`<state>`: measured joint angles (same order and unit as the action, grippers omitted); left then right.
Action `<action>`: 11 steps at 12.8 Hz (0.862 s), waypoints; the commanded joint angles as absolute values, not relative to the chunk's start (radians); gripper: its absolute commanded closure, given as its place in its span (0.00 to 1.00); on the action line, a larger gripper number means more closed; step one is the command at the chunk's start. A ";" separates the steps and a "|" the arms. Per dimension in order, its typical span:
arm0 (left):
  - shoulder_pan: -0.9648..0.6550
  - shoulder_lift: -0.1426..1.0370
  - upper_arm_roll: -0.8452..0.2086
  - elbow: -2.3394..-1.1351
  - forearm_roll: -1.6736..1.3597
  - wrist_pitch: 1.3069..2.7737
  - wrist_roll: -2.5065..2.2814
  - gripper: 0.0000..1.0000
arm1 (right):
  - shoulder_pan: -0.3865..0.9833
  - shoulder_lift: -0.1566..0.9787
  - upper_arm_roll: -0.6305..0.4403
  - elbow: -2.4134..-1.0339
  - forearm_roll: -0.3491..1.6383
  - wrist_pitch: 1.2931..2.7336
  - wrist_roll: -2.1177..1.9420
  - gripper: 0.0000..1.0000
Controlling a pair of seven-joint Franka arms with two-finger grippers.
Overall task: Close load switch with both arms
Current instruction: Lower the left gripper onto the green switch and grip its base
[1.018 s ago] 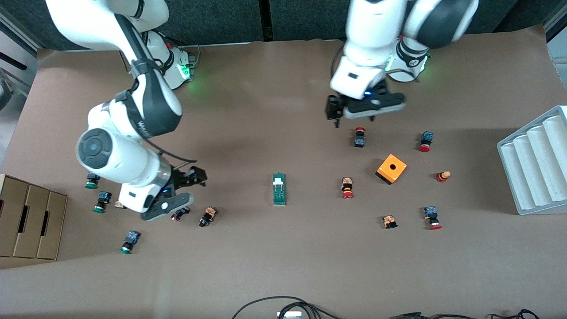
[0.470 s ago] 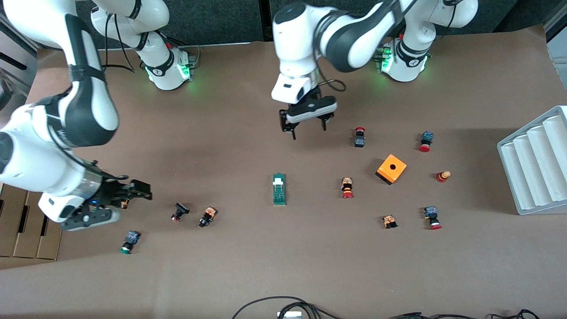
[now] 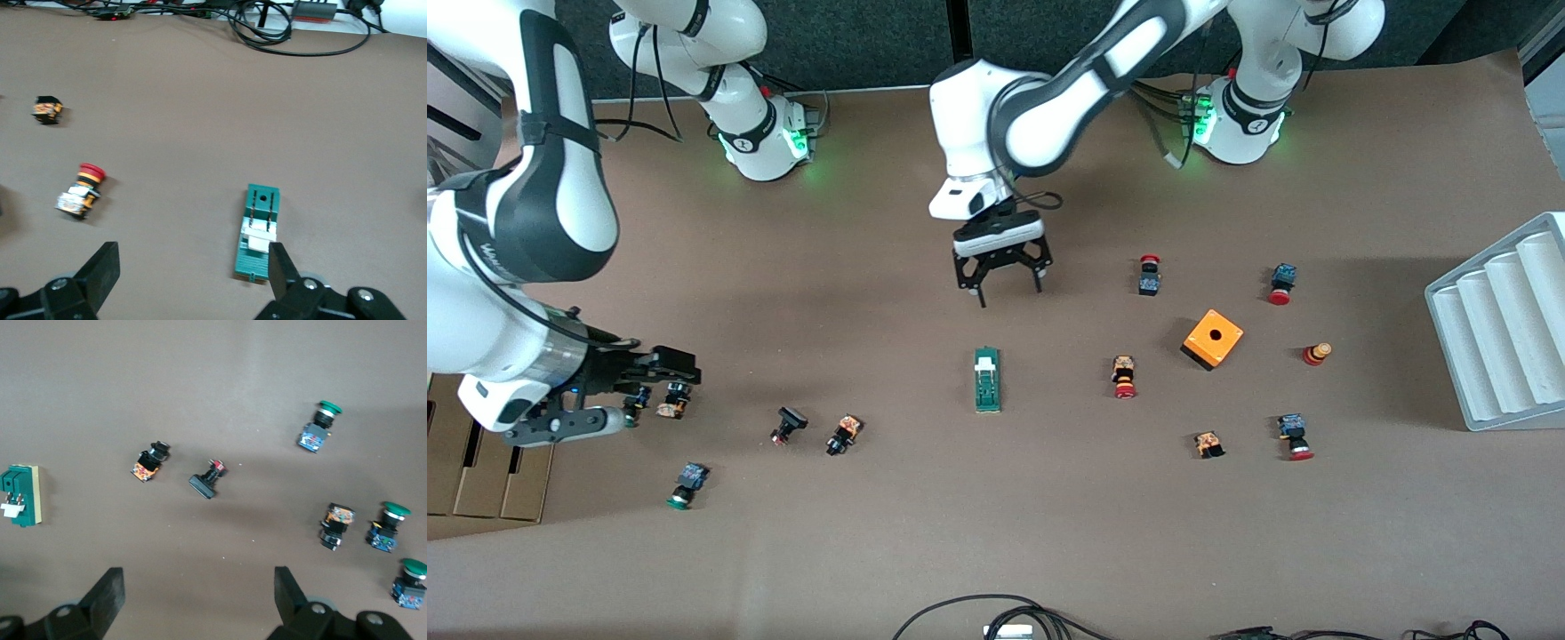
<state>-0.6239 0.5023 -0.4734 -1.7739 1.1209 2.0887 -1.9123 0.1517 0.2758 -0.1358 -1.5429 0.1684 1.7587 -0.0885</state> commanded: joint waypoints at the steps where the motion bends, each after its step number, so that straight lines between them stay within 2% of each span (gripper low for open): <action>1: -0.640 0.612 -0.465 -1.747 1.325 2.094 -2.044 0.02 | 0.146 0.259 -0.138 -1.545 0.192 1.733 -0.095 0.00; 7: -0.690 0.728 -0.459 -1.740 1.569 2.080 -2.317 0.02 | 0.147 0.253 -0.138 -1.546 0.187 1.726 -0.097 0.00; 11: -0.721 0.808 -0.459 -1.691 1.661 1.998 -2.361 0.03 | 0.147 0.258 -0.138 -1.546 0.187 1.720 -0.097 0.00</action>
